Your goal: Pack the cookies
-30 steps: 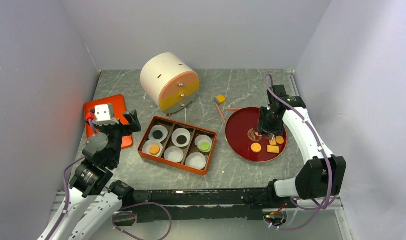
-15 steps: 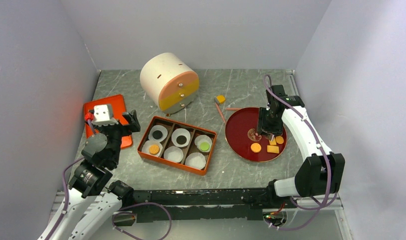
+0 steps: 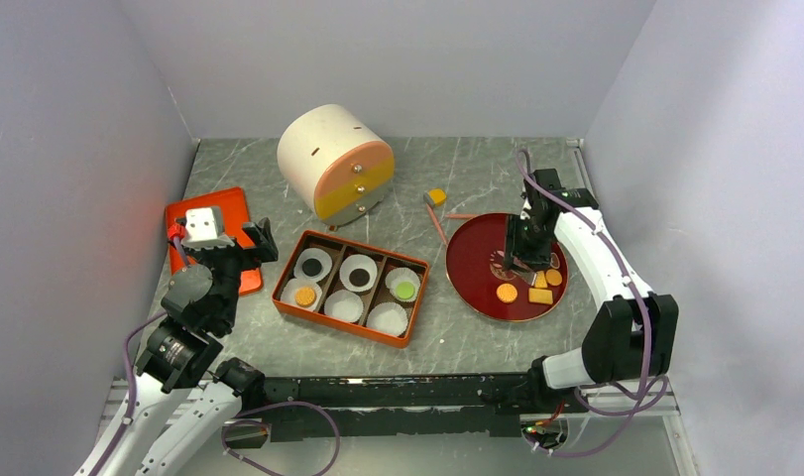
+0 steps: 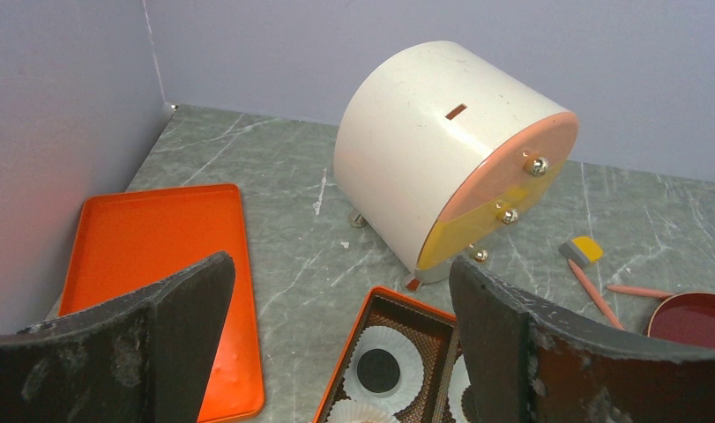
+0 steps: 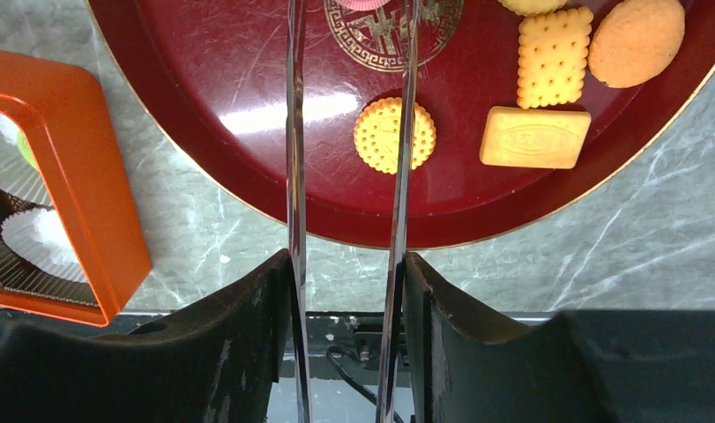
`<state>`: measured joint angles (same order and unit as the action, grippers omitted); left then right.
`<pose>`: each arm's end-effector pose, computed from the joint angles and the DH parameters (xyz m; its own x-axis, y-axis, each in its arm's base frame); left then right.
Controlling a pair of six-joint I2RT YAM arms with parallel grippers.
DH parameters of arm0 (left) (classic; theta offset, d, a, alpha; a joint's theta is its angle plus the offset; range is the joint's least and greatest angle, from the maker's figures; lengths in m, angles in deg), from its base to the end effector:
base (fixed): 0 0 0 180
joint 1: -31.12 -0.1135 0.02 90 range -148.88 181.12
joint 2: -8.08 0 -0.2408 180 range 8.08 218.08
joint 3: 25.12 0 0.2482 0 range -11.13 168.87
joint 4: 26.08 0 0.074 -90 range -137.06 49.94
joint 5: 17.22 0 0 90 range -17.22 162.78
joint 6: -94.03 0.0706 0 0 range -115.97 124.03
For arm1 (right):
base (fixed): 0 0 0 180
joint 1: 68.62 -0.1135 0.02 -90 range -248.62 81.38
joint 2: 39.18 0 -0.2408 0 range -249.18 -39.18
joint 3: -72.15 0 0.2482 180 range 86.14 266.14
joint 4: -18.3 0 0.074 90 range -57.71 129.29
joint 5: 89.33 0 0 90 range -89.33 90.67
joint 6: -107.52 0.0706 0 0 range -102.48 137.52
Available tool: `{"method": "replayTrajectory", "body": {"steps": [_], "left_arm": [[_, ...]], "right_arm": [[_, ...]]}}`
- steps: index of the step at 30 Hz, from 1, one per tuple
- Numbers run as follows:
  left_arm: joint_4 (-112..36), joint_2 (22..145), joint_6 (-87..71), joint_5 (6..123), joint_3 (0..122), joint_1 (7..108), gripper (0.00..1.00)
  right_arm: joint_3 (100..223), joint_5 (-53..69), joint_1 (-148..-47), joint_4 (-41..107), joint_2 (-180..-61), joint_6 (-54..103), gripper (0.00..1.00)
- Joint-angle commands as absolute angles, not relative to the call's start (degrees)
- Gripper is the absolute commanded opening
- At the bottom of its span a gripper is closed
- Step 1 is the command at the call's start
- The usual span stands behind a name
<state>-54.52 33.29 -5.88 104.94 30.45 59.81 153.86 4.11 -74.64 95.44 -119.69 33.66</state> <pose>0.1496 -0.0390 0.3460 0.0393 -0.1876 -0.9815 -0.0543 0.9804 -0.1896 0.2616 0.0319 0.2161 -0.9598 0.1778 -0.2172 0.1537 0.9804 0.1234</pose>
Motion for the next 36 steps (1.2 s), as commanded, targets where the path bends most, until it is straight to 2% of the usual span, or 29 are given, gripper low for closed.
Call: {"method": "replayTrajectory", "body": {"steps": [1, 36], "left_arm": [[-52.47, 33.09, -5.60, 104.07, 31.23, 59.69, 0.96], [-52.46, 32.34, -5.50, 104.25, 31.12, 59.77, 0.96]], "right_arm": [[156.76, 4.99, -74.42, 95.28, -119.70, 32.98, 0.49], [162.52, -4.07, -79.88, 99.87, -125.46, 32.34, 0.52]]}}
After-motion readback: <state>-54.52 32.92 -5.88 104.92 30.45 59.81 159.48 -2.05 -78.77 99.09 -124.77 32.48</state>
